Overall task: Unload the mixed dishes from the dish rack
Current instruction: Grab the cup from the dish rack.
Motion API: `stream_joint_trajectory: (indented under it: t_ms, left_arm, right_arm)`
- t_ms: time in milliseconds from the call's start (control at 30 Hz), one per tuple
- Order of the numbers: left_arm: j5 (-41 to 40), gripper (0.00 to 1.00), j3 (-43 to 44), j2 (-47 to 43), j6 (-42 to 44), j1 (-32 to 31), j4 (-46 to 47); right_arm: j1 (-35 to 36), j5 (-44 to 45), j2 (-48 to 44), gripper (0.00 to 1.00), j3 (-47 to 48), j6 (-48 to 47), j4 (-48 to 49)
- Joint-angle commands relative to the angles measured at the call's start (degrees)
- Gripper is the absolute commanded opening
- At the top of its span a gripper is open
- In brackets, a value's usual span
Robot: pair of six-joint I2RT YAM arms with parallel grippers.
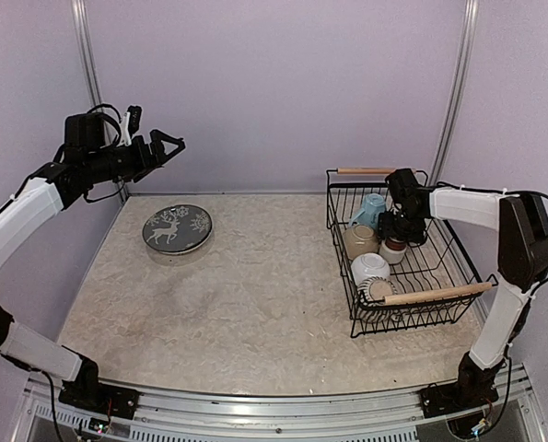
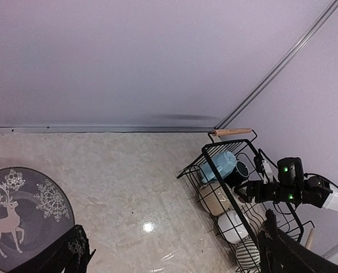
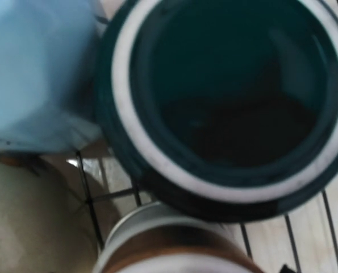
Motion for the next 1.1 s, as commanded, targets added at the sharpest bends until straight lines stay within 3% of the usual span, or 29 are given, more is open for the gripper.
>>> stream_joint_trajectory:
  t_ms: [0, 267, 400, 733, 900, 1067]
  left_arm:
    - [1.18, 0.99, -0.08, 0.74, -1.19, 0.7, 0.19]
    - [2.0, 0.99, 0.83, 1.8, -1.78, 1.15, -0.82]
    - [2.89, 0.99, 0.91, 2.12, -2.32, 1.01, -0.78]
    - [7.48, 0.99, 2.06, 5.2, -5.88, 1.6, -0.95]
    - [8.02, 0.99, 1.52, 5.25, -6.18, 1.71, -0.29]
    - [10.43, 0.99, 1.59, 6.19, -7.74, 2.18, 0.49]
  right_arm:
    - [-0.83, 0.31, -0.43, 0.76, -2.54, -0.31, 4.23]
    - [-1.04, -0.01, -2.57, 0.52, -3.42, -0.39, 3.17]
    - [-1.07, -1.89, -7.58, 0.37, -5.91, -0.27, 2.81]
    - [-0.96, -10.12, -23.41, 0.16, -15.81, -0.91, 8.89]
    - [-0.99, -12.5, -27.43, 0.01, -17.88, 0.0, 7.67]
    - [-1.02, -14.11, -32.28, 0.0, -19.44, 1.25, 8.58]
